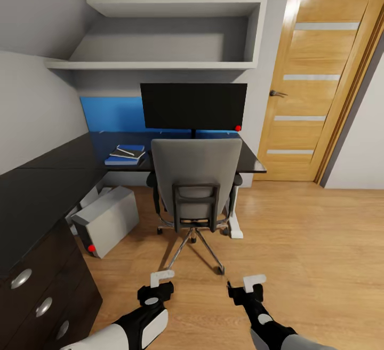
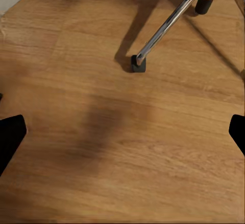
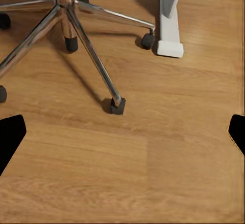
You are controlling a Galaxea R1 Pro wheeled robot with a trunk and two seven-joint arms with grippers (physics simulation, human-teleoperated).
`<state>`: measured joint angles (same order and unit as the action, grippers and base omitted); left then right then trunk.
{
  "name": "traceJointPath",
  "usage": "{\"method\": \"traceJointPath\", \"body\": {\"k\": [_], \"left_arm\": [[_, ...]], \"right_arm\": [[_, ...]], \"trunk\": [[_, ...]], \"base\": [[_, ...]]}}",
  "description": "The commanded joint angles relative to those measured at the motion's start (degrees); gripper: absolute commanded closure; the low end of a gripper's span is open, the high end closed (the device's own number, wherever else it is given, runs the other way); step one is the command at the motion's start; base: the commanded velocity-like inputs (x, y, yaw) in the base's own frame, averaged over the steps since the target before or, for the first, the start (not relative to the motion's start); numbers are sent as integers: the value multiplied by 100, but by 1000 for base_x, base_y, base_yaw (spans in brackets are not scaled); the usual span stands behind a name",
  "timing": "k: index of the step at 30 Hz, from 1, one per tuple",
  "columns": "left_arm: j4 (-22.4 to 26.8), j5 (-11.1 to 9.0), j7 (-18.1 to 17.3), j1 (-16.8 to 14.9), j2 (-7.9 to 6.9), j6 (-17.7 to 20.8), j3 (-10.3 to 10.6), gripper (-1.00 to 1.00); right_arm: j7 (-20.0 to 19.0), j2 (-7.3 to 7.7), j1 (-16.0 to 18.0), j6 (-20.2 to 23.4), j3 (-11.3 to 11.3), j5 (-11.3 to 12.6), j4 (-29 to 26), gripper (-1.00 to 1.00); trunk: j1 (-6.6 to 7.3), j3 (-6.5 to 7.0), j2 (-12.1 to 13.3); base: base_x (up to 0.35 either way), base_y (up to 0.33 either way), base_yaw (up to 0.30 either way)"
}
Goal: In the bedroom, organize the workspace by keeping the computer under the desk, ensuring the monitor is on the desk, placing the keyboard on the desk next to the monitor, placing the mouse on the desk next to the keyboard, moving the folder from the swivel chair onto the desk next to the mouse, stacking the notebook on top of the folder with the pen on top of the notebook, and positioning the swivel chair next to the desk.
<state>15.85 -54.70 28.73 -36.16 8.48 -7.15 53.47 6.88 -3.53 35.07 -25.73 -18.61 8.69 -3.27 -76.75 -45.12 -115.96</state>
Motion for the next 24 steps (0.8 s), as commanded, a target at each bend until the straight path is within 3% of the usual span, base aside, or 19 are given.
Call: {"method": "traceJointPath", "body": {"k": [1,6,12,19,20,24], "left_arm": [[-98,-60,22,-5,2,-35,52,-100],[-601,-68,19,3,1,-146,56,-100],[-1312,-75,19,377,-15,-933,50,-100],[-1435,-76,19,912,-28,-1088,42,-100],[-1450,-71,13,1141,-30,-1113,40,-100],[-1458,-68,9,1374,-31,-1120,41,-100]], "right_arm": [[18,8,-10,-162,-54,50,106,-100],[23,144,-607,-733,-50,56,371,-100],[24,287,-1082,-1292,-47,59,440,-100],[24,377,-1496,-1429,-48,62,447,-100],[24,437,-1646,-1440,-52,57,452,-100],[23,469,-1838,-1439,-50,55,456,-100]], "trunk": [[24,13,39],[133,103,240],[265,211,480],[419,337,761],[441,354,801],[529,426,962]], "base": [[0,0,0],[0,0,0],[0,0,0],[0,0,0],[0,0,0],[0,0,0]]}}
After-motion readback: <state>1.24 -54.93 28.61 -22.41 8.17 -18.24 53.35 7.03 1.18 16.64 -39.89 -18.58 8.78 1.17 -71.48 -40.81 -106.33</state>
